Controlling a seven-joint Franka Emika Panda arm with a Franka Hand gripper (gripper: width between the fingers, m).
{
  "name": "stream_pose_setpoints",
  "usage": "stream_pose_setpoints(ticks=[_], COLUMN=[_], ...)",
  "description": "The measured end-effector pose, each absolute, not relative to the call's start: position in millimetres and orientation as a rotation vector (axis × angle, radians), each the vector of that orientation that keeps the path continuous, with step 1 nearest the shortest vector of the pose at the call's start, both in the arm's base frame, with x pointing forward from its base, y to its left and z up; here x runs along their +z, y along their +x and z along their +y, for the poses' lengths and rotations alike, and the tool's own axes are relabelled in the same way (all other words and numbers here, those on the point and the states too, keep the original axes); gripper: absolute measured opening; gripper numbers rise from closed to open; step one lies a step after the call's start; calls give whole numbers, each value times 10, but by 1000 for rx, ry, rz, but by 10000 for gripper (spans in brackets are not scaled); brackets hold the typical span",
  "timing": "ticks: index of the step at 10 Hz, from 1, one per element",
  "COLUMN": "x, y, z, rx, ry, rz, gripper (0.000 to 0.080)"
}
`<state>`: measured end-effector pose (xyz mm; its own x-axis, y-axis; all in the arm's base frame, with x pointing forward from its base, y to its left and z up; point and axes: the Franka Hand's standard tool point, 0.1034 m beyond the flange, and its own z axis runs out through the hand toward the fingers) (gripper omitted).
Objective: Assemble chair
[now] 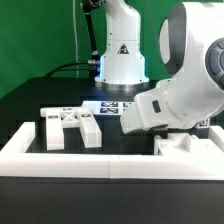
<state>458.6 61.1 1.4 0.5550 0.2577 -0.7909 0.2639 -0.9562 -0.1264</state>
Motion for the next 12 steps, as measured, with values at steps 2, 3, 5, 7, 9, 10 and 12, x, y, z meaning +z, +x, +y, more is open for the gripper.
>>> stream_pose_setpoints(ticks=[2,3,5,7,9,10,12], x=[13,13,18,89,212,332,478], y=[4589,4589,4599,4682,4805,4901,5062], z=[615,615,618,628,673,713,734], rx=[-1401,-1401,-1399,-1395,-1387,-1382,-1330], ry=[2765,2765,2767,2771,2785,2798,2848], rz=[465,465,465,462,455,448,432], gripper=[286,286,286,287,287,288,288])
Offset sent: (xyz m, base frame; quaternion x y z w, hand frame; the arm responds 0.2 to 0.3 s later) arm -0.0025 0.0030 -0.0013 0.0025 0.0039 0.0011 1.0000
